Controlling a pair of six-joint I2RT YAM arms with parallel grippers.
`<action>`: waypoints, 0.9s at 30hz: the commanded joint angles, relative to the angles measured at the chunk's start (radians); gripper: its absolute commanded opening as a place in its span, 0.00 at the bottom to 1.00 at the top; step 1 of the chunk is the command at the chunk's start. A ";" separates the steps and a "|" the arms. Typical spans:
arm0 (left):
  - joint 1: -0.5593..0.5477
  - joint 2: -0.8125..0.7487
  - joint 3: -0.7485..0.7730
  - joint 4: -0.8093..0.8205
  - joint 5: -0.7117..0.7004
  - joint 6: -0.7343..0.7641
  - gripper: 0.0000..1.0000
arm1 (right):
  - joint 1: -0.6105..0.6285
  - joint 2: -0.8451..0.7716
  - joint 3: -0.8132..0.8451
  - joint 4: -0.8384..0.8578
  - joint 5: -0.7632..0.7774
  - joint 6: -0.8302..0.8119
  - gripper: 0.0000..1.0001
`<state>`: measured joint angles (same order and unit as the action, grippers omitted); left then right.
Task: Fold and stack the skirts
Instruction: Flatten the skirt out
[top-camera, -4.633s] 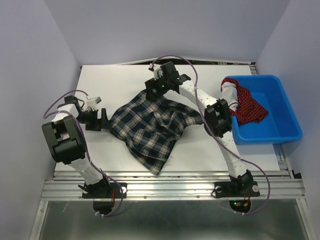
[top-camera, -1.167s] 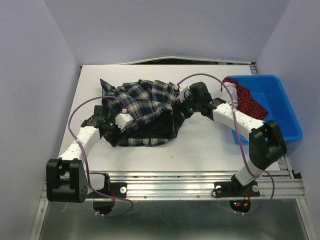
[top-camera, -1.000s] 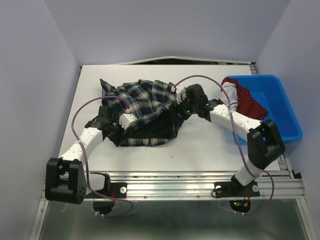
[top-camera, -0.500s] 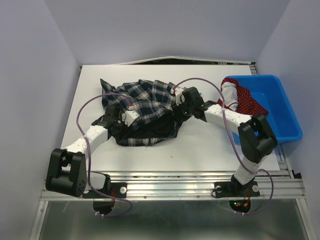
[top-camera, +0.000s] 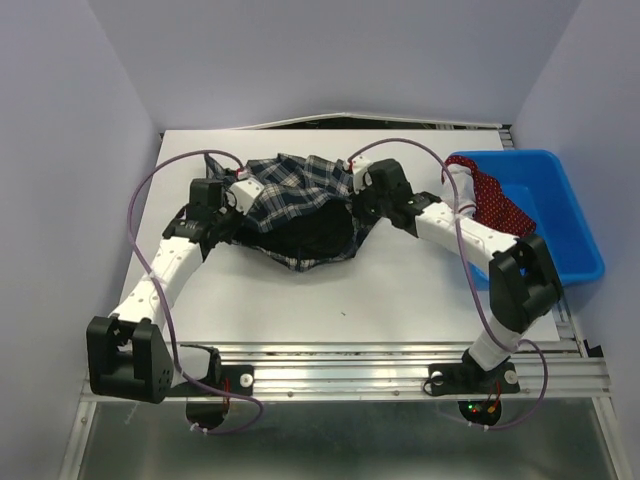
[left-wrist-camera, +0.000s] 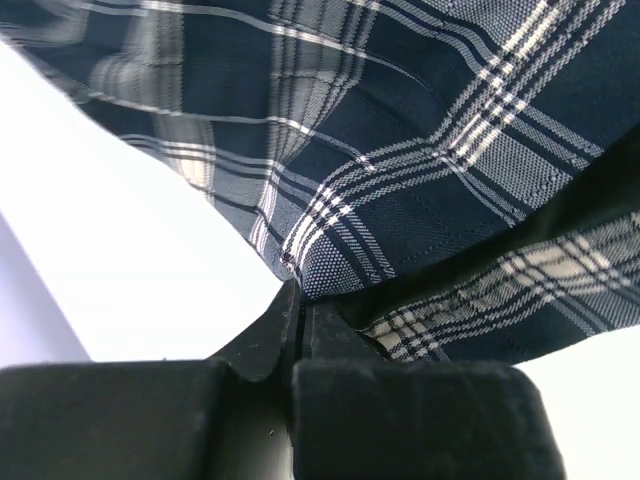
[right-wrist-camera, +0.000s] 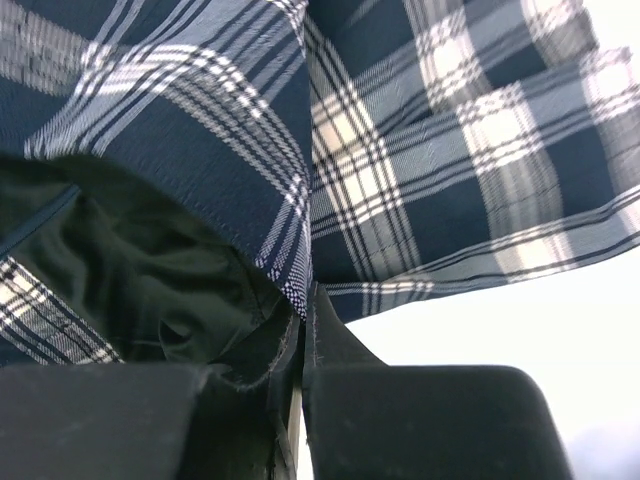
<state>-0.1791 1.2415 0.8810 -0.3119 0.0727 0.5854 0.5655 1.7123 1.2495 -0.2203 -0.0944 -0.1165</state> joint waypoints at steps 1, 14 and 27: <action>0.017 -0.016 0.076 -0.047 0.085 0.000 0.00 | -0.018 -0.114 0.021 0.042 0.045 -0.023 0.01; 0.013 0.164 0.245 -0.110 0.263 0.016 0.00 | 0.001 -0.040 0.082 -0.062 -0.188 -0.213 1.00; 0.015 0.256 0.335 -0.127 0.286 0.024 0.00 | 0.024 0.184 0.232 0.070 -0.033 -0.388 0.70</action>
<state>-0.1619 1.4963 1.1690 -0.4393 0.3267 0.5949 0.5838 1.8614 1.4063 -0.2691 -0.2157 -0.4450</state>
